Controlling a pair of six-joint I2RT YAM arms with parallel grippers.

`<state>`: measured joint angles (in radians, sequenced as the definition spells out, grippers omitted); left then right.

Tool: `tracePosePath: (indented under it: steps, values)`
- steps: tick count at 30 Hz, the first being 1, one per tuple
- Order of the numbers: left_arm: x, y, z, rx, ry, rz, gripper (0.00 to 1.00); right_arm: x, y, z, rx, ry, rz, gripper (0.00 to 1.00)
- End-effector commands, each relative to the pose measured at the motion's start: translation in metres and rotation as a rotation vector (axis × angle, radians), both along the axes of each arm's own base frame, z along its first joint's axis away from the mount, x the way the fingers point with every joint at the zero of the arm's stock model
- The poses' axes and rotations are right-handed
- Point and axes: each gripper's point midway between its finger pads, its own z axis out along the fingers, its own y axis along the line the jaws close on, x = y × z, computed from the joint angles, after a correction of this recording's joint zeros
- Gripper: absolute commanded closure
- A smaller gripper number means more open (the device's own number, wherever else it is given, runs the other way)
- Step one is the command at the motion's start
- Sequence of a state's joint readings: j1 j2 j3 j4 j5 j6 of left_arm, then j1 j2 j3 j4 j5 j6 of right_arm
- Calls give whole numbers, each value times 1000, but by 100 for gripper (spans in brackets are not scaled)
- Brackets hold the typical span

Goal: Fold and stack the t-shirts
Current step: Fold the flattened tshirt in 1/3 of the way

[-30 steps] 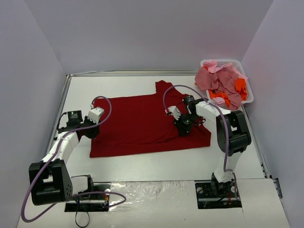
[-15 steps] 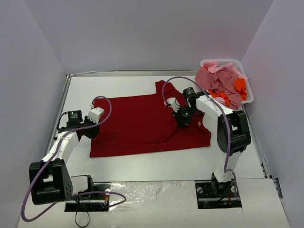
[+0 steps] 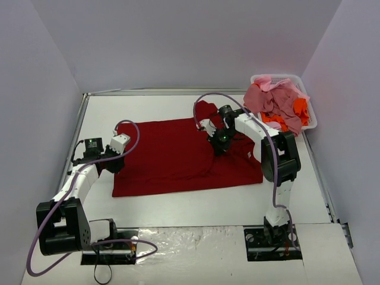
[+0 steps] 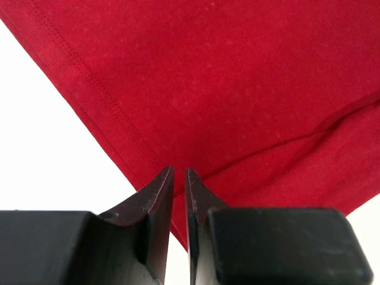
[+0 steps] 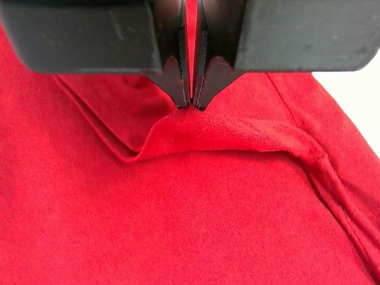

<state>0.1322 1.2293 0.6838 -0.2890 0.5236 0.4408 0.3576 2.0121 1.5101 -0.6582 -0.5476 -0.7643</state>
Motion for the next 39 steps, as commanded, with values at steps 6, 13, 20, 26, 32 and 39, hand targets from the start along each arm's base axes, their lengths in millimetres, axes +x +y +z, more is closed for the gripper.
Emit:
tracePosePath:
  steps: [6,13,20,26,32,39]
  values:
    - [12,1,17,-9,-37,-1,87,0,19,-7,-5,45,61,100]
    - [13,1,16,-8,-33,-5,87,7,22,-18,-26,46,75,100]
    - [12,1,15,-10,-29,-6,87,17,28,-20,-20,37,70,100]
    - [12,1,15,-10,-29,-6,87,22,29,-11,-25,8,64,53]
    - [12,1,15,-9,-31,-7,87,39,32,35,1,-110,42,36]
    - [18,8,21,13,-40,25,88,65,34,113,48,-305,6,25]
